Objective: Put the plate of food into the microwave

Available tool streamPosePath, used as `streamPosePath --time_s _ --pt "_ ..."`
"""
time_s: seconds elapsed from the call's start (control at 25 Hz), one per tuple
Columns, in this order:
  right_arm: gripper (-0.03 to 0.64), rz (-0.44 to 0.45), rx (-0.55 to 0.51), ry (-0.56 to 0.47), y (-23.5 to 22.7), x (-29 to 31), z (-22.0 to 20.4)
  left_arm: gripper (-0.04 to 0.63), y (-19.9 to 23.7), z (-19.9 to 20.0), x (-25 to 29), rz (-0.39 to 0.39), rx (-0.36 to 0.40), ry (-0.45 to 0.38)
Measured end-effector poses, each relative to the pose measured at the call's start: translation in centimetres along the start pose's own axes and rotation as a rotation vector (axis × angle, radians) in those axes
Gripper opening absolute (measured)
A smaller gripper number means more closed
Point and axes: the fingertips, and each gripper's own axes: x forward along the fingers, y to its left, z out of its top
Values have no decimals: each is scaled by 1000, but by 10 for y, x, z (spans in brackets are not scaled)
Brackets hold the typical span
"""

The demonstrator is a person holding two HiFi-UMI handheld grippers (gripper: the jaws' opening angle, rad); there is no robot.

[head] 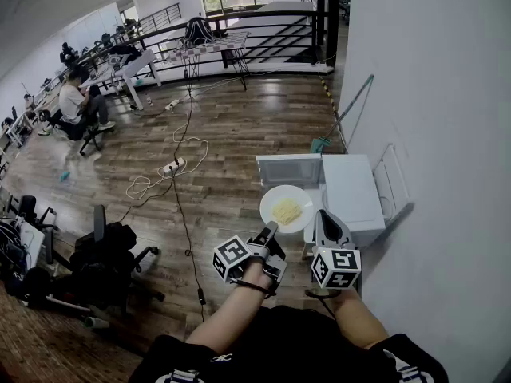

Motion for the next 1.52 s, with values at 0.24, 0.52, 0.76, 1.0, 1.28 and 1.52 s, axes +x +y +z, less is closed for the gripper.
streamPosePath --time_s 0.24,0.52,0.76,1.0,1.28,1.52 --pt "12 -8 6 -9 -4 1 -2 15 -1 -2 4 -7 -2 4" --pt "12 -17 17 -6 -13 -5 -9 15 1 -11 9 -7 -14 -3" --pt "12 -24 25 5 -19 -3 -10 15 2 -14 14 1 -25 0" --pt "12 -28 31 20 -25 15 -16 15 2 -4 27 -1 -31 -8" --pt "12 -39 13 10 -15 58 -23 15 12 34 51 -5 -51 5" --pt "12 -64 -8 14 5 124 -24 15 20 99 80 -6 -67 25"
